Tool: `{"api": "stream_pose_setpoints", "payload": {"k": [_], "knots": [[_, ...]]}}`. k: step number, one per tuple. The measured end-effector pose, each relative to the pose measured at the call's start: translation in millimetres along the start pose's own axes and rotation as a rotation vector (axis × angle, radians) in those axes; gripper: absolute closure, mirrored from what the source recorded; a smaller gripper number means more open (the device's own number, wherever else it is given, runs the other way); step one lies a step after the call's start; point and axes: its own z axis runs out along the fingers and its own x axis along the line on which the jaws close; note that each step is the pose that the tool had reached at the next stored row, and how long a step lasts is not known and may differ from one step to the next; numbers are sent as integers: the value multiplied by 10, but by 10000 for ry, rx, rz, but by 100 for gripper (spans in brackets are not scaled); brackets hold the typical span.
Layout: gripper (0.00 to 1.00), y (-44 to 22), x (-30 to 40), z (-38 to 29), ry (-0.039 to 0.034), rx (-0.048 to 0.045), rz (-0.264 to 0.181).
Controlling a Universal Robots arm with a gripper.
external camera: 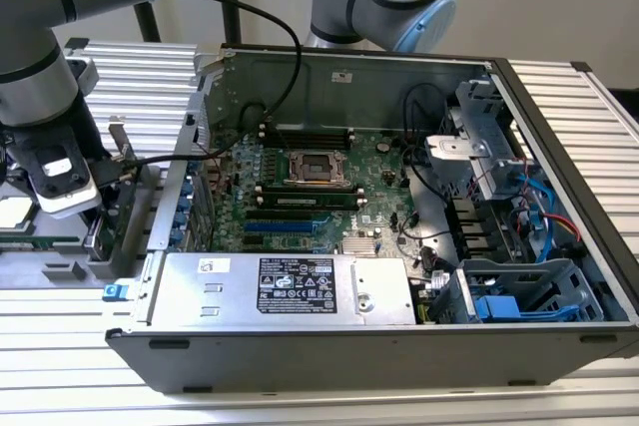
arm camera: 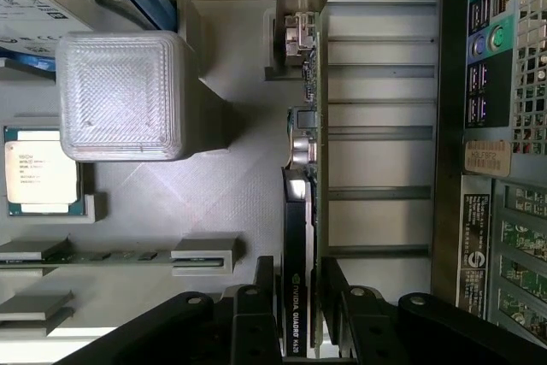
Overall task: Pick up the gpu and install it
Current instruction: 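Pick up the gpu and move the gpu toward the slot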
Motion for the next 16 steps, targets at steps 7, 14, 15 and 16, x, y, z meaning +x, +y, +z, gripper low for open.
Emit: {"api": "stream_pose_setpoints", "payload": {"k": [7, 14, 15, 16], "knots": [[100, 0, 0, 1, 0, 0, 0], [100, 0, 0, 3, 0, 1, 0], [100, 0, 0, 3, 0, 1, 0], [100, 0, 0, 3, 0, 1, 0]]}}
